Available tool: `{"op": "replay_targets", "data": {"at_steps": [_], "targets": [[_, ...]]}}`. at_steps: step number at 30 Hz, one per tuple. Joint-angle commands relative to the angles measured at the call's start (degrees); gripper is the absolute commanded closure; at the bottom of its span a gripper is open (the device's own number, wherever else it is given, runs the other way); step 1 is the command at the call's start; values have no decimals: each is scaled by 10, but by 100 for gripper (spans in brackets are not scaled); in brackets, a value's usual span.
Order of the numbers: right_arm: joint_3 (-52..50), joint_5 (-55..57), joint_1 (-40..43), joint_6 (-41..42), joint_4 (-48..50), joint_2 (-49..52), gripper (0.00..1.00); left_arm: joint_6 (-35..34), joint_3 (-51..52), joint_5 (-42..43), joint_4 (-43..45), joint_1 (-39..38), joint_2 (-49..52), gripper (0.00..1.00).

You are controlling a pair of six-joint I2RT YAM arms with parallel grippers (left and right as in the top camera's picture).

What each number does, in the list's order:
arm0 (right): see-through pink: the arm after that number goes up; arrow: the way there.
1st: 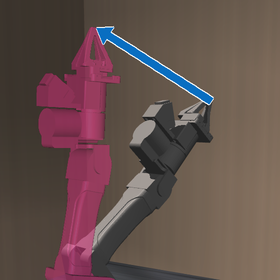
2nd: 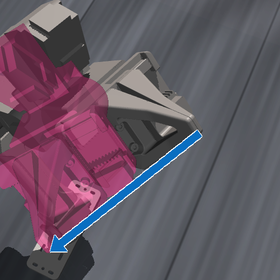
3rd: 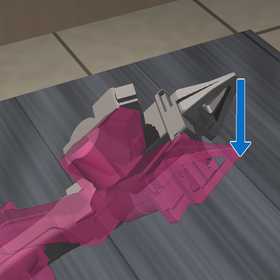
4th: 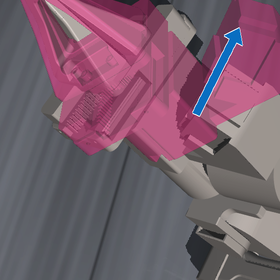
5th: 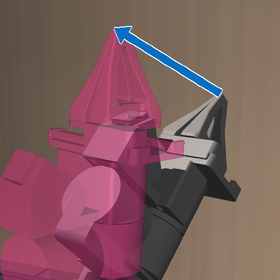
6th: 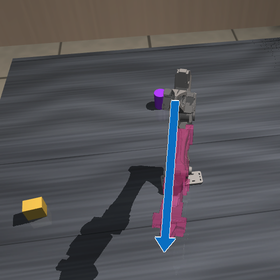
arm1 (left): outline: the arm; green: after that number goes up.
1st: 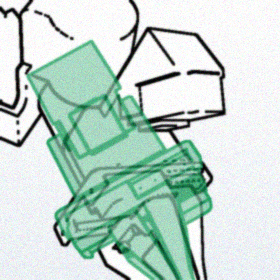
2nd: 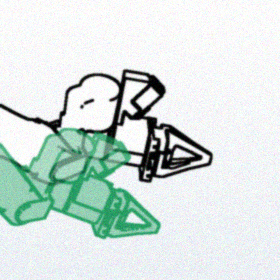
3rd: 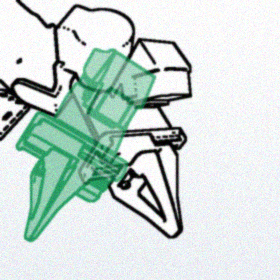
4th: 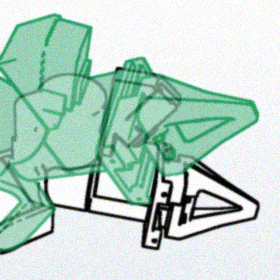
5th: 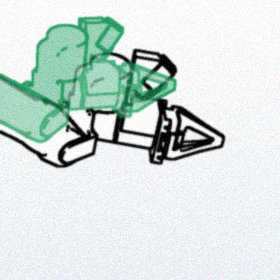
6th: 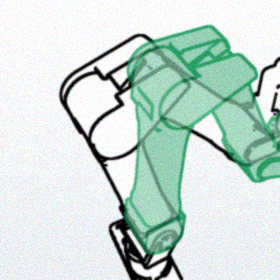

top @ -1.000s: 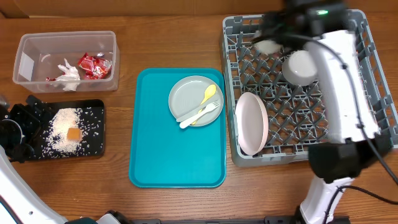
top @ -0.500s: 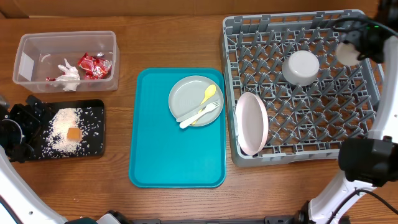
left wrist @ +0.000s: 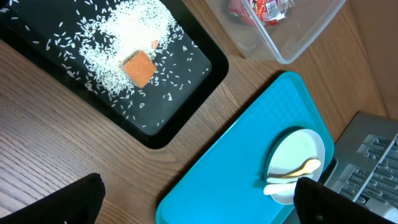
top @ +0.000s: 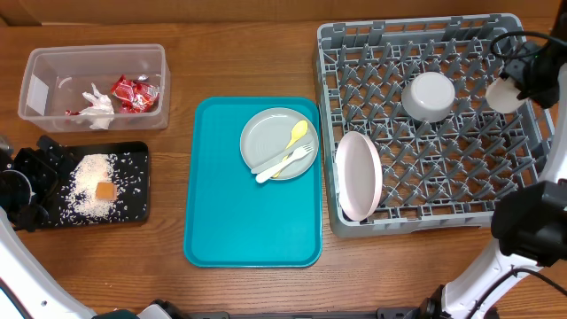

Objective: Sort waste into correct bins and load items into the dishwasher rack
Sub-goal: 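Carry the white cup to the rack's right side and release it, then move the right gripper back down over the cutlery on the grey plate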

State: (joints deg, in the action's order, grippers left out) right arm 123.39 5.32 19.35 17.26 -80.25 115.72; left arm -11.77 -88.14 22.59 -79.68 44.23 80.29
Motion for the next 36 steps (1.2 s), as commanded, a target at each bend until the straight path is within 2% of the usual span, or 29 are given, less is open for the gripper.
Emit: {"op": "replay_targets", "data": {"at_steps": [1,4,18,23,25,29,31,36], "targets": [[-10,5,0,-10,8,16,43,13,3,12,0,-5,-1,0],[-11,34,0,-10,9,27,42,13,3,12,0,-5,-1,0],[-12,35,0,-10,34,78,40,13,3,12,0,-5,-1,0],[-12,35,0,-10,37,87,31,13,3,12,0,-5,-1,0],[-12,35,0,-10,38,87,19,13,3,12,0,-5,-1,0],[-10,35,0,-10,36,87,3,13,3,12,0,-5,-1,0],[-1,35,0,-10,29,87,0,13,3,11,0,-5,-1,0],[63,28,0,-7,-20,87,0,13,3,12,0,-5,-1,0]]}}
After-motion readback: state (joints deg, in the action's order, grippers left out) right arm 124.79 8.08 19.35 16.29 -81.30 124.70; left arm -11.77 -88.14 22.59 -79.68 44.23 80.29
